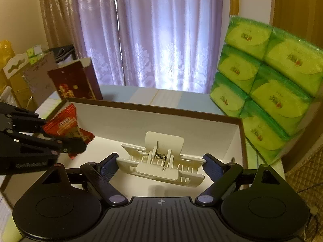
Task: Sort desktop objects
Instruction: 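Carry the candy packet and white clip with both tools over the box, then open left tool to drop candy while right tool releases clip in box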
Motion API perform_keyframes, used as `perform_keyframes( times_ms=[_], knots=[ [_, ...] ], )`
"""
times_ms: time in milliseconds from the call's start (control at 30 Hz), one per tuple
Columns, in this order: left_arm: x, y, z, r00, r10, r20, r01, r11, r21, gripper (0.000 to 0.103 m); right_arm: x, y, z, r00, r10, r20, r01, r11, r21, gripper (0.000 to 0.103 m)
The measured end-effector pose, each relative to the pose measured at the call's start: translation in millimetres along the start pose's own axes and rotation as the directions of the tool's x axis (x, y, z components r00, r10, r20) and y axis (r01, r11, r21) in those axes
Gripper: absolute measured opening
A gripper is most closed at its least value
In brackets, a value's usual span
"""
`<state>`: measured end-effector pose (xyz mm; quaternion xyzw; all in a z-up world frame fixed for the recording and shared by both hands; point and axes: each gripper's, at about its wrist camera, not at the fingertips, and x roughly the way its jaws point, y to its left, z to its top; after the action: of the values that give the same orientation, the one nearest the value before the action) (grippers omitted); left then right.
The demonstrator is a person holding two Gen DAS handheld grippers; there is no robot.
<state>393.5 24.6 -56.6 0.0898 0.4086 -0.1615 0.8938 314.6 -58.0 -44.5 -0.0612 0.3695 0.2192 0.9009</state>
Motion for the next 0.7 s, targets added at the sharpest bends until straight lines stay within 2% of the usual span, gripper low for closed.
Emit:
perform_keyframes(
  times_ms=[300, 367, 433, 467, 700],
  knots=[
    [57.1, 4.9, 7.2, 0.997, 0.008, -0.079, -0.009, 1.0, -0.016, 0.023, 40.6, -20.2, 8.3, 0.999, 0.0, -0.048, 0.001, 1.0, 0.013, 0.086],
    [62.9, 4.5, 8.7, 0.996, 0.007, -0.084, -0.007, 1.0, -0.01, 0.026, 45.1, -22.5, 8.8, 0.999, 0.0, -0.052, 0.001, 1.0, 0.017, 0.086],
    [66.3, 4.9, 10.4, 0.997, 0.018, -0.08, -0.019, 1.0, -0.007, 0.043, 49.4, -24.2, 9.2, 0.998, 0.002, -0.059, -0.001, 1.0, 0.02, 0.086],
    [66.8, 5.5, 11.3, 0.997, 0.024, -0.076, -0.024, 1.0, -0.007, 0.045, 51.3, -25.1, 9.2, 0.998, 0.003, -0.062, -0.001, 1.0, 0.021, 0.086],
    [69.4, 9.2, 13.1, 0.997, 0.033, -0.068, -0.034, 0.999, -0.004, 0.046, 59.2, -28.7, 12.9, 0.997, 0.004, -0.08, -0.002, 1.0, 0.03, 0.086]
  ],
)
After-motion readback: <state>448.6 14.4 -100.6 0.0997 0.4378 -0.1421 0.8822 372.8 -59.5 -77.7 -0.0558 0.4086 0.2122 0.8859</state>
